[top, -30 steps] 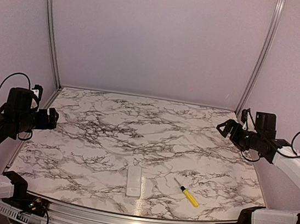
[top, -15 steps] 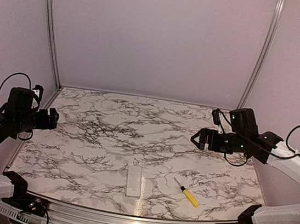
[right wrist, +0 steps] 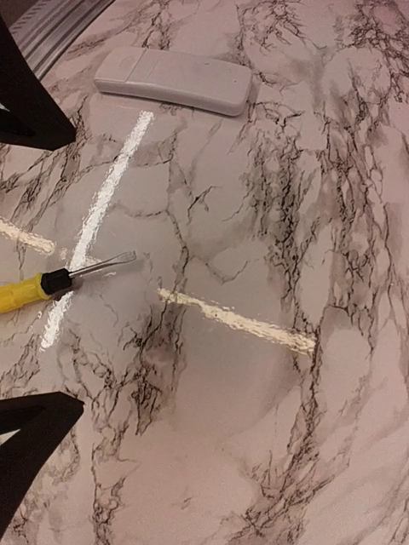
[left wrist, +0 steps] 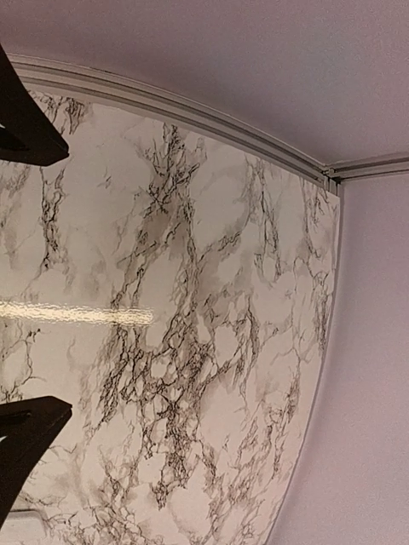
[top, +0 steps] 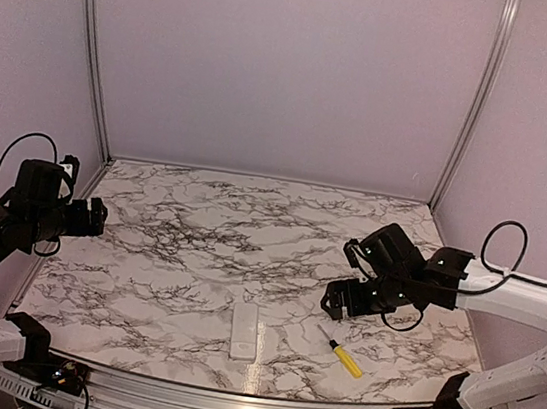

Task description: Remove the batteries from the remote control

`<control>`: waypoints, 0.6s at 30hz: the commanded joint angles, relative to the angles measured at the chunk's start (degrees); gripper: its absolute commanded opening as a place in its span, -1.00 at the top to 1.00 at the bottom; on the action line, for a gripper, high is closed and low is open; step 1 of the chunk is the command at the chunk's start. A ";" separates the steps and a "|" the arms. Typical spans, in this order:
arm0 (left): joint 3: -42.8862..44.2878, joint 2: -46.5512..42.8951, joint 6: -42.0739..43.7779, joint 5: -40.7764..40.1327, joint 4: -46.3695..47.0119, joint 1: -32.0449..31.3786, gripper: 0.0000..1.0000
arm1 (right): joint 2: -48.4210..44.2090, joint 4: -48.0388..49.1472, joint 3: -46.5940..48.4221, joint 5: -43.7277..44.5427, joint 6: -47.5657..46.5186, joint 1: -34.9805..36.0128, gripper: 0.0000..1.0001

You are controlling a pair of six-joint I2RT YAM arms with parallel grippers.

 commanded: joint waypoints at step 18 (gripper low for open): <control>2.47 16.79 -7.78 25.33 7.20 -4.88 -0.98 | 9.11 0.33 6.63 -1.13 5.44 5.62 -0.97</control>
